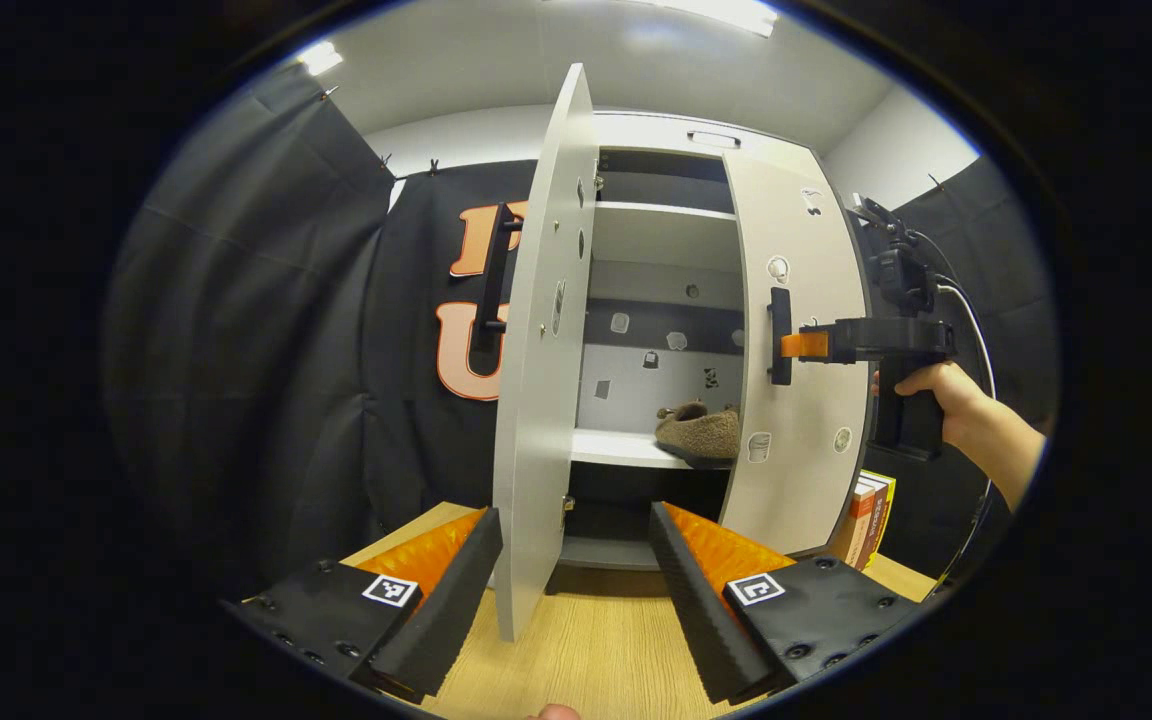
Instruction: Grab one shoe with the right hand and put it into the shoe cabinet, grab the other shoe with the left hand and put it into the shoe cabinet; then close the right door with the right hand and the left door with the left hand.
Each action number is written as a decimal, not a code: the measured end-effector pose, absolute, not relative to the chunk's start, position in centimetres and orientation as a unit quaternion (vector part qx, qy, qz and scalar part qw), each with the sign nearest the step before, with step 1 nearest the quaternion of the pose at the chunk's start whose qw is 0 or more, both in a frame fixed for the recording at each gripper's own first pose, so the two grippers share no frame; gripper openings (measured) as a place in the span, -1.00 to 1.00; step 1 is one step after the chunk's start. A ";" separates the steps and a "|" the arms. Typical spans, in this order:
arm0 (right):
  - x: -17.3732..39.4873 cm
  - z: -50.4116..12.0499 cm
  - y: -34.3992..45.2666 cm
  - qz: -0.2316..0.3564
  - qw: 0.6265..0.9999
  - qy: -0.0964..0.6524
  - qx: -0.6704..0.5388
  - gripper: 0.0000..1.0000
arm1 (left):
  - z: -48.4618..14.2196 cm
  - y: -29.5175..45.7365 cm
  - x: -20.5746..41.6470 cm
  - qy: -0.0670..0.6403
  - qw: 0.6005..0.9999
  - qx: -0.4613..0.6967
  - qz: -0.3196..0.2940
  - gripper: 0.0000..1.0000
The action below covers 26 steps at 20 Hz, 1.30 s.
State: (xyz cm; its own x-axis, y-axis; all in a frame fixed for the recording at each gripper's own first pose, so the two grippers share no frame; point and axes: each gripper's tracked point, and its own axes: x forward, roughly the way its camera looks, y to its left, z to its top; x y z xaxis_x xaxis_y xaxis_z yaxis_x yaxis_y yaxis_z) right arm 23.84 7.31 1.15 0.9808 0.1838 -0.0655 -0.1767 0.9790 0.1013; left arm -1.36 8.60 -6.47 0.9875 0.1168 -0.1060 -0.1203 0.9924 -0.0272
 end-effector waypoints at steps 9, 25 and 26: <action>19.2 2.1 2.7 0.067 0.995 0.025 0.064 0.85 | -5.5 8.8 -1.9 0.049 0.996 -0.019 0.066 0.89; 3.8 -3.7 -2.8 0.024 0.998 0.039 0.040 0.85 | -0.2 18.1 -0.9 0.022 0.988 0.002 0.156 0.94; 3.4 -3.8 -2.9 0.024 0.998 0.036 0.040 0.85 | 0.6 19.5 -0.2 0.026 0.986 0.009 0.165 0.87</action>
State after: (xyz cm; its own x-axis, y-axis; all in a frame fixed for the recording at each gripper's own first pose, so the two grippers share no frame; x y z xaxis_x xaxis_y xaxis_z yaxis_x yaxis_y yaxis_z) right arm 3.41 -2.91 -3.82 0.9962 0.0510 -0.0701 -0.0453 0.9956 0.0817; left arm -0.16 19.49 0.55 0.9444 0.3253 -0.0474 -0.3244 0.9456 0.0257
